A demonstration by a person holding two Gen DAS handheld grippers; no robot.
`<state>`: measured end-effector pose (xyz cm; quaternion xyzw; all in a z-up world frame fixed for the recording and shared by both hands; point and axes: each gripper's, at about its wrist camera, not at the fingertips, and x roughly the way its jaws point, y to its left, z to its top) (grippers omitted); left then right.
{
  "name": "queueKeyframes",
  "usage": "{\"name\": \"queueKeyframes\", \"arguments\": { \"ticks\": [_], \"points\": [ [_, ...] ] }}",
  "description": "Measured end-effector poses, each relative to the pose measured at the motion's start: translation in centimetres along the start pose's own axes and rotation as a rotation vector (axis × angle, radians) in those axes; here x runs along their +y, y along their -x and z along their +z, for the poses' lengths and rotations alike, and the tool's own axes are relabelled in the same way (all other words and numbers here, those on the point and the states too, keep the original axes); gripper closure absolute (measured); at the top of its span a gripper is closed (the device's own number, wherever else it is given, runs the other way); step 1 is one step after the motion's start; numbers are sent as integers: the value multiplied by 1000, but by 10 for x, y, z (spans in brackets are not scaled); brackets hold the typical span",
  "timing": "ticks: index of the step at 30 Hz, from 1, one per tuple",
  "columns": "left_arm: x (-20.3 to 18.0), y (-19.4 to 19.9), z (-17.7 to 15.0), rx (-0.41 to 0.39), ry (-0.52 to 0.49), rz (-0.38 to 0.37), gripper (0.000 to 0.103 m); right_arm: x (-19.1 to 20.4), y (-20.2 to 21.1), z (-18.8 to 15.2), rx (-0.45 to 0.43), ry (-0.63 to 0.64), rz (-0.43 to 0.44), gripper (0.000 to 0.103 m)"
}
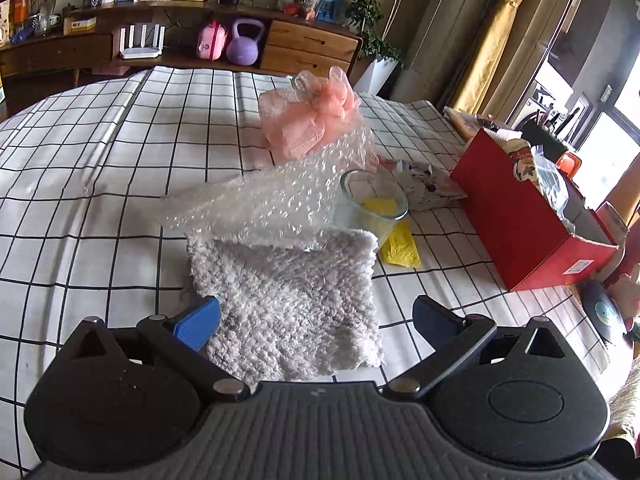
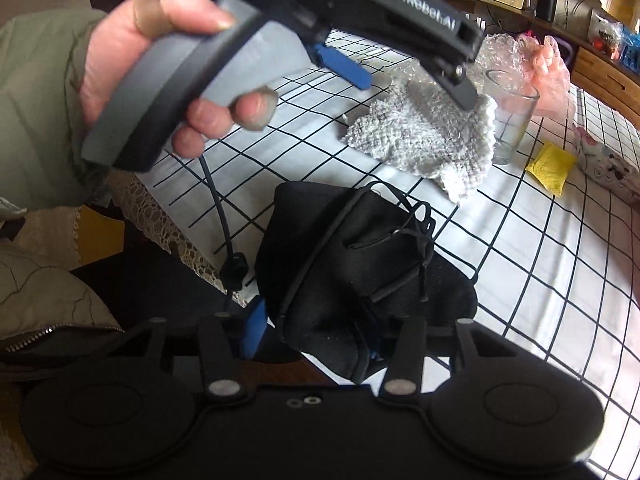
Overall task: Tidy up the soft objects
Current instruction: 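Grasp the white fluffy towel with the left gripper while the right gripper grasps the black cloth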
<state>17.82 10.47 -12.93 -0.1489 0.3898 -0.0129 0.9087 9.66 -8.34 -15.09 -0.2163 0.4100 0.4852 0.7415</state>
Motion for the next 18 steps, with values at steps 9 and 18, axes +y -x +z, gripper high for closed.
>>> {"name": "queueKeyframes", "arguments": {
  "ticks": [9, 18],
  "points": [
    [-5, -28, -7, 29, -58, 92, 1, -6, 2, 3, -5, -46, 21, 63],
    [-11, -37, -10, 44, -114, 179, 27, -8, 5, 3, -8, -72, 28, 66]
  ]
}}
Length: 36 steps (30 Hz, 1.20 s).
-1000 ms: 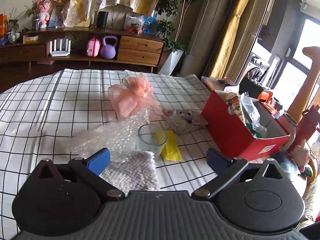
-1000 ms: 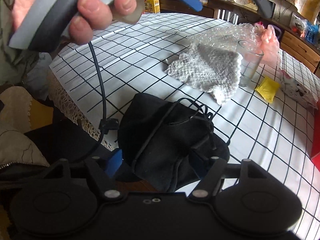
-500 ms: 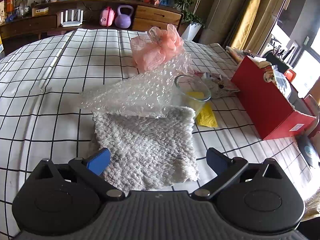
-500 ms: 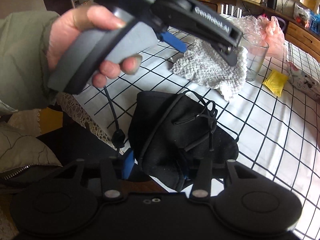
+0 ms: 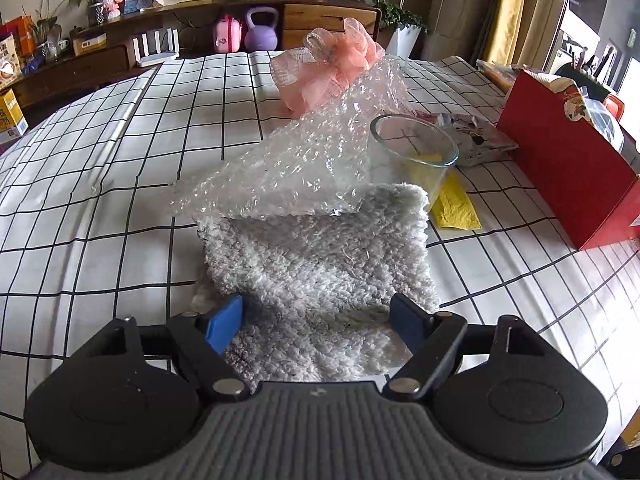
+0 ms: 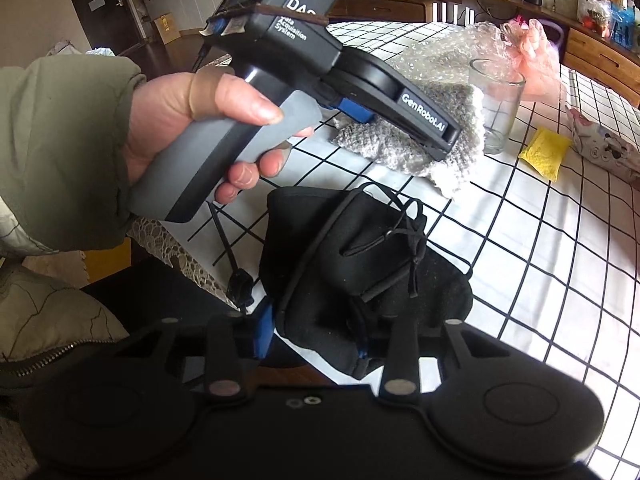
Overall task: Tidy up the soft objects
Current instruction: 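Grasp the white fluffy towel with the left gripper while the right gripper grasps the black cloth, then lift the towel and black cloth and carry them over the red box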
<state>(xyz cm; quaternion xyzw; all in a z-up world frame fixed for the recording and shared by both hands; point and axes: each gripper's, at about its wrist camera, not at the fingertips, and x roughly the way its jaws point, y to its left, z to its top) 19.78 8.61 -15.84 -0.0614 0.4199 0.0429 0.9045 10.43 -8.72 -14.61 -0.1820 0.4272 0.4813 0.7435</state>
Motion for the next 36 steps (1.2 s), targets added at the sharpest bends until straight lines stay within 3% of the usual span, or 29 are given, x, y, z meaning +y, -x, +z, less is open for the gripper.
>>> {"name": "queueKeyframes", "arguments": {
  "ticks": [5, 8, 9, 13, 21, 36],
  "points": [
    [-3, 1, -1, -8, -1, 44, 37, -2, 4, -1, -6, -11, -13, 67],
    [-7, 2, -2, -21, -25, 54, 57, -3, 6, -1, -11, -19, -33, 68],
    [-8, 3, -1, -23, -26, 58, 70, -4, 8, -2, -13, -26, -40, 69],
    [-4, 6, 1, -25, 14, 36, 86, -13, 16, -7, -27, -81, -73, 75],
    [4, 17, 0, -52, 66, 4, 90, -47, 43, -17, -110, -254, -172, 85],
    [-10, 82, 1, -161, 71, -132, 90, -90, 89, -32, -245, -454, -234, 86]
  ]
}}
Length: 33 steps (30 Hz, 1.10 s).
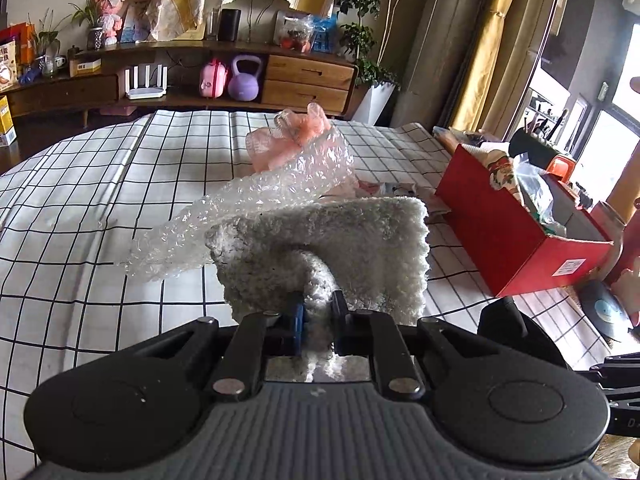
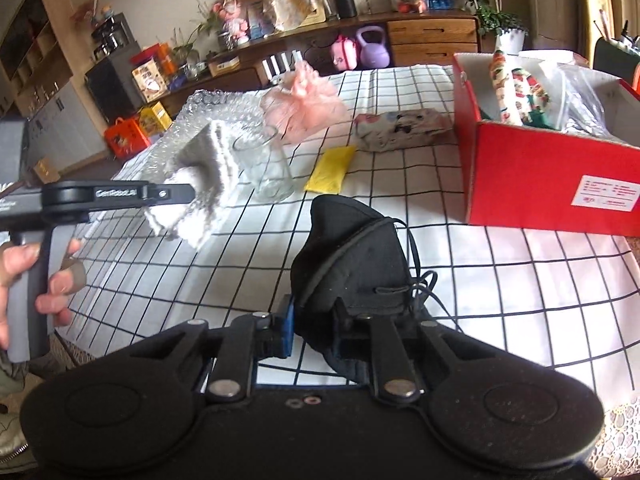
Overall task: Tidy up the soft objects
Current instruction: 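Lift the towel and black cloth and carry them over the red box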
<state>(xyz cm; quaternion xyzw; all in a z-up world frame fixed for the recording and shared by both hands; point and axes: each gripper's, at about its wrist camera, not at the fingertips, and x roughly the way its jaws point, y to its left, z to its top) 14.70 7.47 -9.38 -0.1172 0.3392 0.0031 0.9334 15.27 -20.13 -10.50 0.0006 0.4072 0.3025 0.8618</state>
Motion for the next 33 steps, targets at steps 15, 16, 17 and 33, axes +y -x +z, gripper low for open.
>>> {"name": "queueKeyframes", "arguments": {
  "ticks": [15, 16, 17, 33],
  "points": [
    [-37, 40, 20, -34, 36, -204, 90, -28, 49, 27, -139, -55, -17, 87],
    [-42, 41, 21, -33, 31, -217, 90, -29, 52, 29, -148, -53, -20, 87],
    [-46, 42, 23, -32, 26, -226, 90, -30, 56, 31, -157, -49, -22, 87],
    [-126, 19, 69, -36, -80, -314, 90, -58, 100, 80, -265, 66, -113, 87]
  ]
}}
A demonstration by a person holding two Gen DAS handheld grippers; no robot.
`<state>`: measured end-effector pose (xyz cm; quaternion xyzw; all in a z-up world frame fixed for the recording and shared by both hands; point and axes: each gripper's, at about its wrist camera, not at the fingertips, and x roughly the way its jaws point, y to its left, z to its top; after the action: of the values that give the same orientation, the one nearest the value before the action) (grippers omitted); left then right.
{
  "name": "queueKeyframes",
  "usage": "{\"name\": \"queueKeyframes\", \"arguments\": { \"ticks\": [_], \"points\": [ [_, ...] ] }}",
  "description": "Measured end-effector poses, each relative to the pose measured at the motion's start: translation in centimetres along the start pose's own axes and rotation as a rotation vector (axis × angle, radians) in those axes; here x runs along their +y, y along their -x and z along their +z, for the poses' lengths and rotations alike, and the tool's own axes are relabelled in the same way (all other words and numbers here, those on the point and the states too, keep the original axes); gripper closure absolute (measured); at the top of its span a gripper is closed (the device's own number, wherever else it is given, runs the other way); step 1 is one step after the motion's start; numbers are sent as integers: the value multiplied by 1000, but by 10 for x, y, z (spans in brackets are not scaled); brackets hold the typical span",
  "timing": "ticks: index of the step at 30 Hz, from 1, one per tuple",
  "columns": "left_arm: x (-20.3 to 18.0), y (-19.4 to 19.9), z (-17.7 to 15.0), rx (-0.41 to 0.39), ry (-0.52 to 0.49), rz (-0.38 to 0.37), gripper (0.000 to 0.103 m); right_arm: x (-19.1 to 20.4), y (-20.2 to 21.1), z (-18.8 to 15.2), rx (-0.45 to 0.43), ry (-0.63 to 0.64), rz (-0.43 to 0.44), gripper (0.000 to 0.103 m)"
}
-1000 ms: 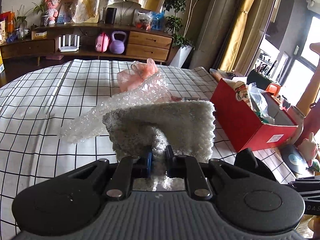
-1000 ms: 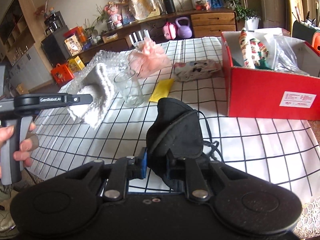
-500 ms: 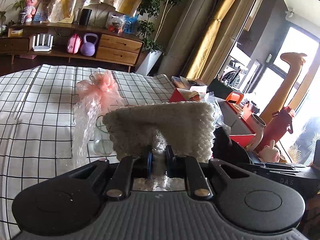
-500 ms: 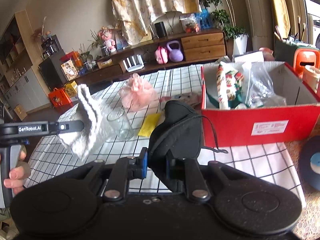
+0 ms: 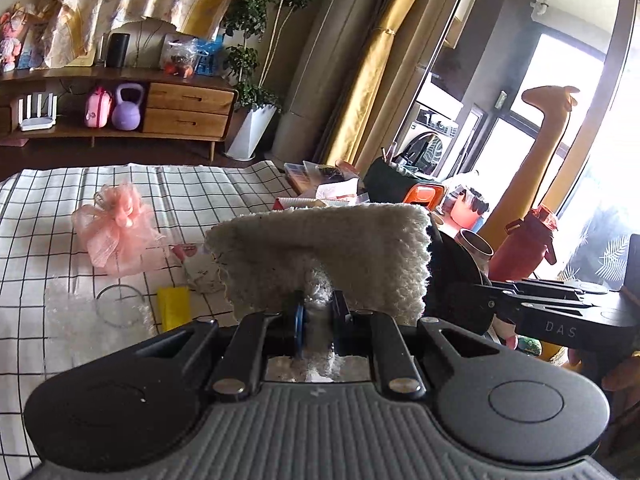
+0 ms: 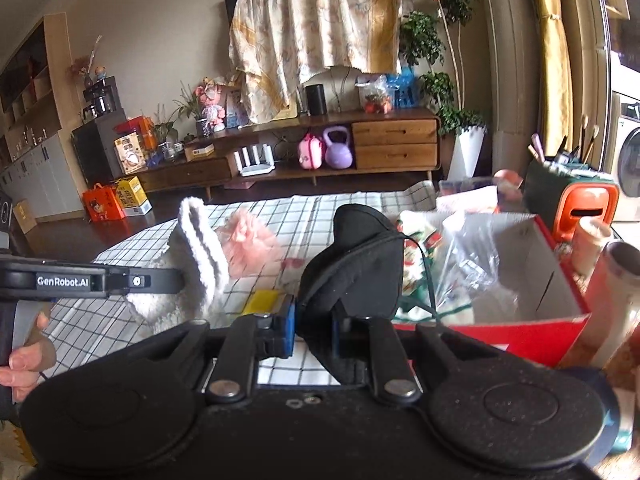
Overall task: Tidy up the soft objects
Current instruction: 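Lift the towel and black cloth and carry them over the red box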
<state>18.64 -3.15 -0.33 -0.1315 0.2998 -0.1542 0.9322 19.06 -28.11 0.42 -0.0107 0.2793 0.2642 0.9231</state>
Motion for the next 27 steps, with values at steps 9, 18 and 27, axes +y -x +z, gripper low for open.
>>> {"name": "queueKeyframes", "arguments": {
  "ticks": [9, 18, 27],
  "points": [
    [-41, -47, 36, 9, -71, -17, 90, -40, -3, 41, -49, 22, -70, 87],
    [-72, -98, 58, 6, -121, -6, 90, -86, -19, 75, -87, 14, -111, 87],
    [-84, -149, 59, 64, -147, 6, 90, -125, -55, 81, -51, -29, -118, 88]
  ]
}}
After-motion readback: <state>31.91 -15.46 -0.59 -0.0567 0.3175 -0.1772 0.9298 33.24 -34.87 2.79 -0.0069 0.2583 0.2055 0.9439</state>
